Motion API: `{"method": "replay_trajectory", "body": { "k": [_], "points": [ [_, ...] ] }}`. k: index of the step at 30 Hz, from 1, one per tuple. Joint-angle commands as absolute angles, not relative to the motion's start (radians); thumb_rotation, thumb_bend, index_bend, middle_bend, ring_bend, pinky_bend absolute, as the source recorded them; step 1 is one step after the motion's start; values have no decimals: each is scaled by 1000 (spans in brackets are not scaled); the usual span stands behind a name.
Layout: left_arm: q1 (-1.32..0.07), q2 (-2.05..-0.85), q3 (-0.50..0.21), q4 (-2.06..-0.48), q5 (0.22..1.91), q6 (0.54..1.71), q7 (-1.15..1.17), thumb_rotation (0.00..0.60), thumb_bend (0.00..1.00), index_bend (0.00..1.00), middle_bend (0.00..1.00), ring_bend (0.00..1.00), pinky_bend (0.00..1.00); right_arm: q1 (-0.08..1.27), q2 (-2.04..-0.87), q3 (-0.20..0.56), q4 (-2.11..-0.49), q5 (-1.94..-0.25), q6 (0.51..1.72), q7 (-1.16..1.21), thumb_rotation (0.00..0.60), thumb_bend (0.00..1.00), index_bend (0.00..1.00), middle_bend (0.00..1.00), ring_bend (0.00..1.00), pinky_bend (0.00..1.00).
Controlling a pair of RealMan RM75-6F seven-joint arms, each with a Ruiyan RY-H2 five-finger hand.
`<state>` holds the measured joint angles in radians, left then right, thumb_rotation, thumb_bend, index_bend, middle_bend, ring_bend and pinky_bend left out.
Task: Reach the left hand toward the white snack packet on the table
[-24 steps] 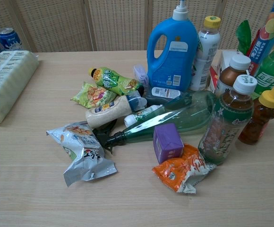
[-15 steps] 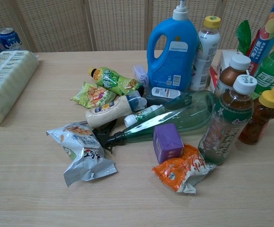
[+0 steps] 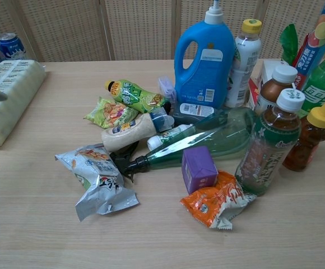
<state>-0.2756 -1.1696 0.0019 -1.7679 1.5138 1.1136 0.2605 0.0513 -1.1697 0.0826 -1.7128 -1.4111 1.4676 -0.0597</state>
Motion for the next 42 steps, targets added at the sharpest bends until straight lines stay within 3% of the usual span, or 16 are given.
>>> {"method": "replay_trajectory", "body": {
  "k": [1, 14, 19, 22, 25, 27, 30, 35, 42],
  "points": [
    [-318, -1267, 10, -1697, 1499, 1056, 277, 600, 303, 0, 0, 0, 0, 43, -1161, 82, -1719, -1408, 1477, -60, 489, 36, 0, 0, 0, 0],
    [-406, -1499, -19, -1547, 1436, 975, 345, 600, 304, 7, 0, 1, 0, 8, -1132, 77, -1722, -1393, 1509, -47, 491, 36, 0, 0, 0, 0],
    [-437, -1573, -27, -1493, 1422, 951, 333, 600, 304, 76, 35, 82, 0, -2, -1120, 77, -1720, -1385, 1514, -38, 493, 36, 0, 0, 0, 0],
    [-454, -1615, -27, -1455, 1427, 944, 313, 600, 304, 159, 108, 169, 0, -6, -1115, 79, -1719, -1383, 1517, -31, 493, 38, 0, 0, 0, 0],
    [-461, -1658, -23, -1406, 1453, 967, 290, 600, 304, 296, 314, 369, 0, -9, -1108, 82, -1721, -1381, 1520, -29, 492, 37, 0, 0, 0, 0],
    [-463, -1686, -20, -1367, 1472, 988, 270, 600, 303, 399, 498, 571, 78, -11, -1104, 84, -1722, -1379, 1521, -28, 490, 37, 0, 0, 0, 0],
    [-472, -1711, -13, -1324, 1480, 986, 255, 600, 304, 552, 691, 824, 351, -11, -1104, 84, -1721, -1376, 1517, -26, 494, 36, 0, 0, 0, 0],
    [-484, -1707, -21, -1321, 1503, 1019, 197, 600, 303, 659, 808, 927, 493, -8, -1106, 84, -1722, -1380, 1512, -26, 493, 36, 0, 0, 0, 0],
    [-455, -1590, -51, -1464, 1547, 1161, 55, 600, 295, 656, 817, 930, 509, -7, -1112, 83, -1715, -1391, 1509, -13, 491, 36, 0, 0, 0, 0]
  ]
}}
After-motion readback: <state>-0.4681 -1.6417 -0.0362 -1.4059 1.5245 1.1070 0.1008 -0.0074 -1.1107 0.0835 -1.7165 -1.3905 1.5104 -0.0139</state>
